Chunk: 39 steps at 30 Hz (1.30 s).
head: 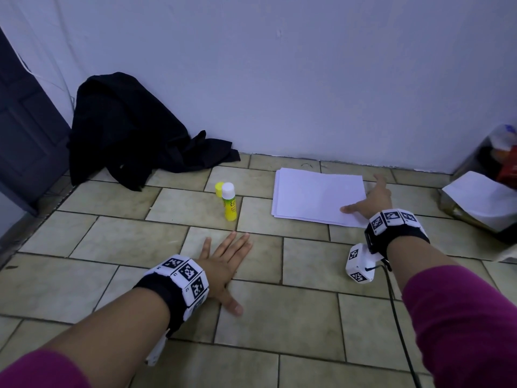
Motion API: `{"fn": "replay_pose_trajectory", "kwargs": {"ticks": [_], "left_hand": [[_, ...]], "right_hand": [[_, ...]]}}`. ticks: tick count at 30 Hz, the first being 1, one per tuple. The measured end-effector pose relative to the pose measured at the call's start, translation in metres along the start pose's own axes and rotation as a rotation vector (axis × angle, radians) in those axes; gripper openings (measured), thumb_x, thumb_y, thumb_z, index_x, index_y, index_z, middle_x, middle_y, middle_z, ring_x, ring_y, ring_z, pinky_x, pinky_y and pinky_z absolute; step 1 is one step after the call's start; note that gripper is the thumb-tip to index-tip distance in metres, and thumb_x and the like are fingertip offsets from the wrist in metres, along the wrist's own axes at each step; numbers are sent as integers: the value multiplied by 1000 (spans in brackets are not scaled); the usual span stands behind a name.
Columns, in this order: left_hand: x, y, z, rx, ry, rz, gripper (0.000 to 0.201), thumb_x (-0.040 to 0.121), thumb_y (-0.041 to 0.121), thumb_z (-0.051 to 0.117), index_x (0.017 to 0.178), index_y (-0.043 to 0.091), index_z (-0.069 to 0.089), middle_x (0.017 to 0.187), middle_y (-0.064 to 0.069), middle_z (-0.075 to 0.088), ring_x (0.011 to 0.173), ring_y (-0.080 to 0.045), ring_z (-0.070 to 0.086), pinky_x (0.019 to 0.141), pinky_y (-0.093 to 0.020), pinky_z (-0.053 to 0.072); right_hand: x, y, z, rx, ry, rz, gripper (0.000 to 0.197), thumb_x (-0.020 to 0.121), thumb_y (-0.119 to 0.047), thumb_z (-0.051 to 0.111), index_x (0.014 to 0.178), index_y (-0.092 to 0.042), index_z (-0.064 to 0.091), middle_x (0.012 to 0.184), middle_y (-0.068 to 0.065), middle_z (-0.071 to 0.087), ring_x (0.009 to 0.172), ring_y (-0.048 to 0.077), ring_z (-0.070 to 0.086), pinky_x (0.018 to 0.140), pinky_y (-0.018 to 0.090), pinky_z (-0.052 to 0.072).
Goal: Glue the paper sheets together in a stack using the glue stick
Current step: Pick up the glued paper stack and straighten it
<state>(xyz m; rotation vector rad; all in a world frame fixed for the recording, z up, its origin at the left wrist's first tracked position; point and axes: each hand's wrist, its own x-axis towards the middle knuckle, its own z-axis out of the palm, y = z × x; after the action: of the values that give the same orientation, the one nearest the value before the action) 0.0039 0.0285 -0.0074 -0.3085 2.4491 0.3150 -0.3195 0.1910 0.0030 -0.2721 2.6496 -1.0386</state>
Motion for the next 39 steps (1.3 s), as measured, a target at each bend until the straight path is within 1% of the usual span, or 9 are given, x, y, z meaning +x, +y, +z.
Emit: {"fn": "replay_pose_trajectory", "kwargs": {"ticks": [3, 8, 14, 17, 22, 25, 31, 36, 39], "left_hand": [[0, 0, 0, -2, 4, 0, 135, 67, 64, 72, 146, 22, -28, 151, 7, -38, 135, -13, -40, 107, -57, -21], [0, 1, 0, 0, 3, -4, 135, 67, 64, 72, 146, 22, -29, 150, 7, -39, 136, -14, -39, 107, -56, -21], [0, 0, 1, -3, 10, 1, 136, 67, 65, 72, 146, 23, -29, 150, 7, -39, 130, -11, -42, 107, -57, -21], [0, 0, 1, -9, 11, 1, 136, 66, 65, 73, 146, 23, -28, 151, 8, -39, 133, -12, -40, 108, -57, -21], [0, 1, 1, -14, 15, 0, 137, 66, 64, 74, 147, 23, -28, 150, 8, -39, 135, -14, -40, 107, -57, -21], [0, 1, 1, -17, 19, -1, 136, 66, 63, 74, 147, 22, -27, 151, 8, -39, 134, -13, -40, 107, -57, -21], [0, 1, 1, -20, 19, -3, 137, 65, 63, 75, 147, 23, -27, 151, 8, -39, 135, -14, -40, 107, -57, -21], [0, 1, 0, -21, 8, -2, 137, 65, 63, 75, 146, 23, -29, 150, 8, -40, 129, -9, -43, 107, -56, -22], [0, 0, 1, -23, 10, 2, 137, 65, 63, 75, 146, 23, -28, 150, 8, -40, 127, -9, -44, 106, -56, -23]], "right_hand": [[0, 1, 0, 12, -20, 35, 112, 61, -10, 89, 148, -13, 17, 141, 19, 43, 128, 35, 44, 100, 43, 39], [1, -4, -1, 1, -33, 54, 102, 65, -8, 86, 145, -10, 23, 141, 15, 46, 130, 33, 44, 99, 42, 39], [1, -5, 0, -9, -66, 27, 101, 67, -5, 83, 145, -9, 19, 138, 12, 50, 128, 32, 46, 98, 41, 39], [-1, -8, 0, 2, -35, 4, 103, 67, -2, 83, 147, -13, 18, 139, 13, 48, 128, 33, 45, 98, 41, 40], [0, -7, 2, 21, -9, -16, 105, 66, 0, 82, 148, -12, 18, 142, 15, 44, 130, 34, 42, 100, 42, 38], [1, -5, 3, 38, 0, 3, 108, 66, 2, 81, 150, -12, 16, 145, 17, 40, 132, 34, 40, 102, 43, 37], [1, -6, 3, 29, -36, 38, 107, 68, 2, 80, 151, -13, 15, 145, 16, 41, 132, 34, 40, 102, 43, 38], [0, -7, 4, 30, -24, 24, 104, 68, 2, 80, 150, -12, 18, 142, 13, 45, 132, 32, 41, 102, 39, 37], [-2, -8, 3, 29, -14, 14, 104, 68, 0, 81, 151, -14, 19, 144, 13, 44, 132, 32, 41, 103, 41, 37]]}}
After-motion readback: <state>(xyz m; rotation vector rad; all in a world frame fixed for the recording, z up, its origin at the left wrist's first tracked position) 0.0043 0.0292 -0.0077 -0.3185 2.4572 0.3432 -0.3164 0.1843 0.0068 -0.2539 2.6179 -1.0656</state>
